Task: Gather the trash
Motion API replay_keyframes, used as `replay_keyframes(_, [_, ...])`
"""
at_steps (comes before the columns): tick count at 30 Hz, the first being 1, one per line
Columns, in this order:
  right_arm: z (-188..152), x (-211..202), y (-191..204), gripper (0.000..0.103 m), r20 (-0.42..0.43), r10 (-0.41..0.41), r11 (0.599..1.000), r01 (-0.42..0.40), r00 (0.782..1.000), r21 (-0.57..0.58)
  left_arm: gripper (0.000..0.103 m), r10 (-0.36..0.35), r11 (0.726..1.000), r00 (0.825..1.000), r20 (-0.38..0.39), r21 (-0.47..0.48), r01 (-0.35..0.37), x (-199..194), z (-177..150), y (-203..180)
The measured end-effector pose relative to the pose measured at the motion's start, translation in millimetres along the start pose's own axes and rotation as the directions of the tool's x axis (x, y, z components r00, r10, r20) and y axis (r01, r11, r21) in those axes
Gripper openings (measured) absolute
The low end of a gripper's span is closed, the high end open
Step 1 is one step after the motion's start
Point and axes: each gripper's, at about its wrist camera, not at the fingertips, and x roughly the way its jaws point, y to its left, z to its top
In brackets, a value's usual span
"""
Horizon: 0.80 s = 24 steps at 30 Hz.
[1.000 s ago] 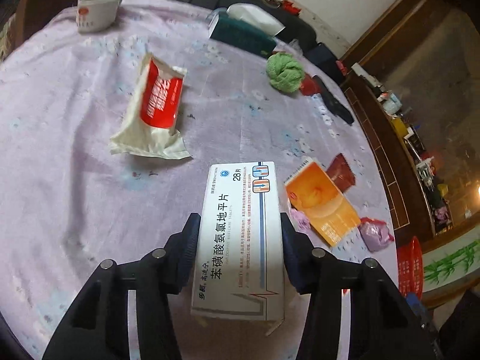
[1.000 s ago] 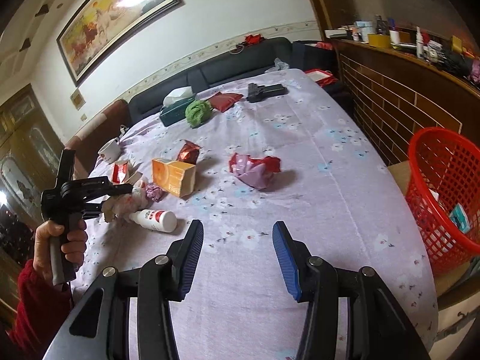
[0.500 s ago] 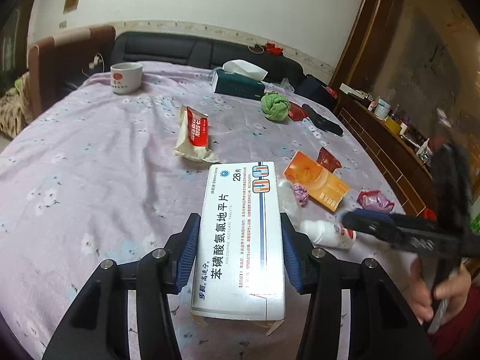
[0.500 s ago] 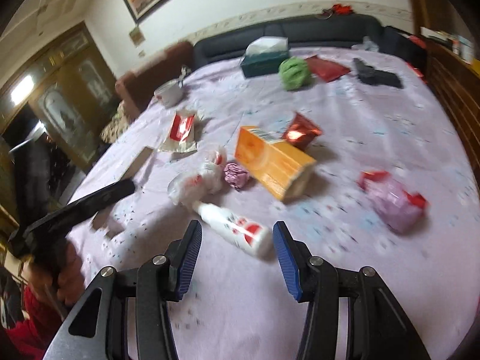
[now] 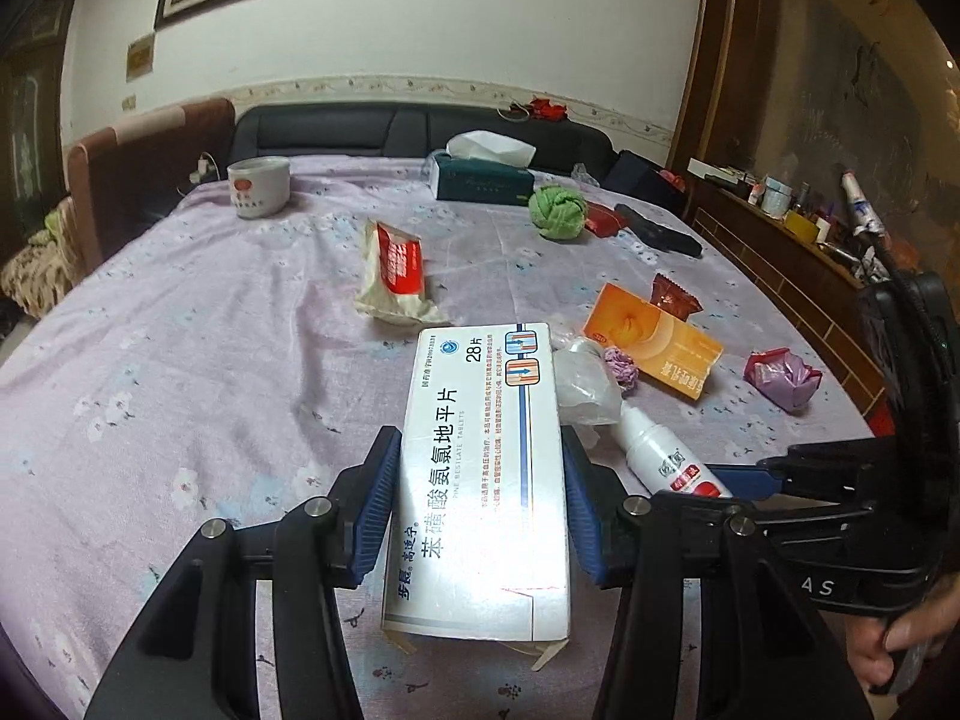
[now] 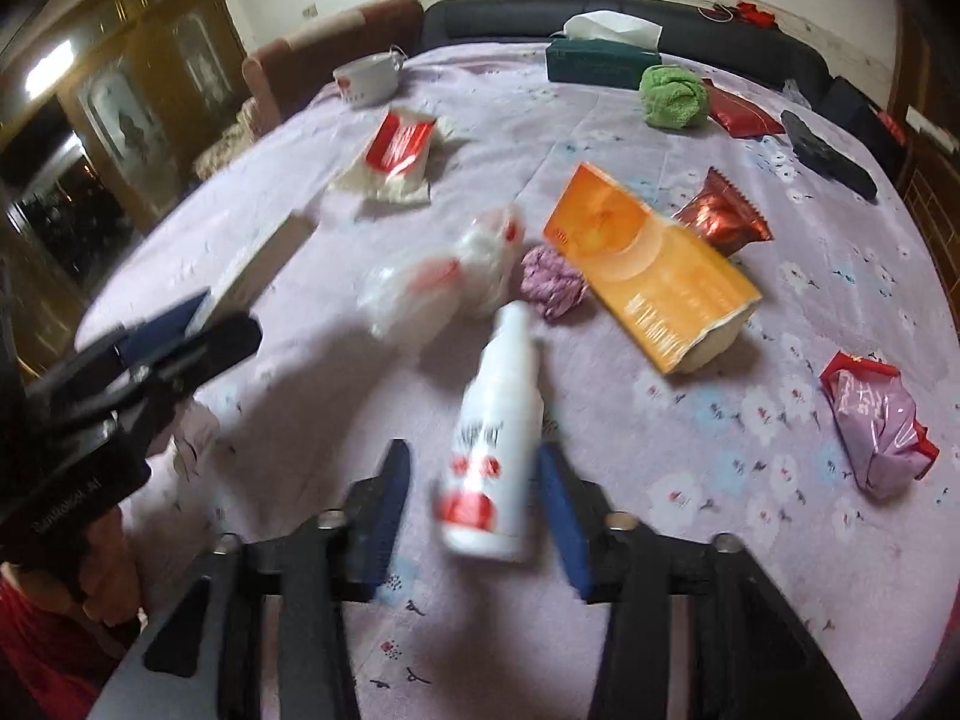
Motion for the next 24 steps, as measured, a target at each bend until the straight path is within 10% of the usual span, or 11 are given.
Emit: replay_keyframes(24, [-38.0, -44.0, -2.8, 0.032, 0.341, -0.091, 0.983, 0.03, 0.936, 0.182, 0.05, 0.11, 0.991, 0.994, 0.025, 0.071, -0.112, 0.4, -5.3, -16.8])
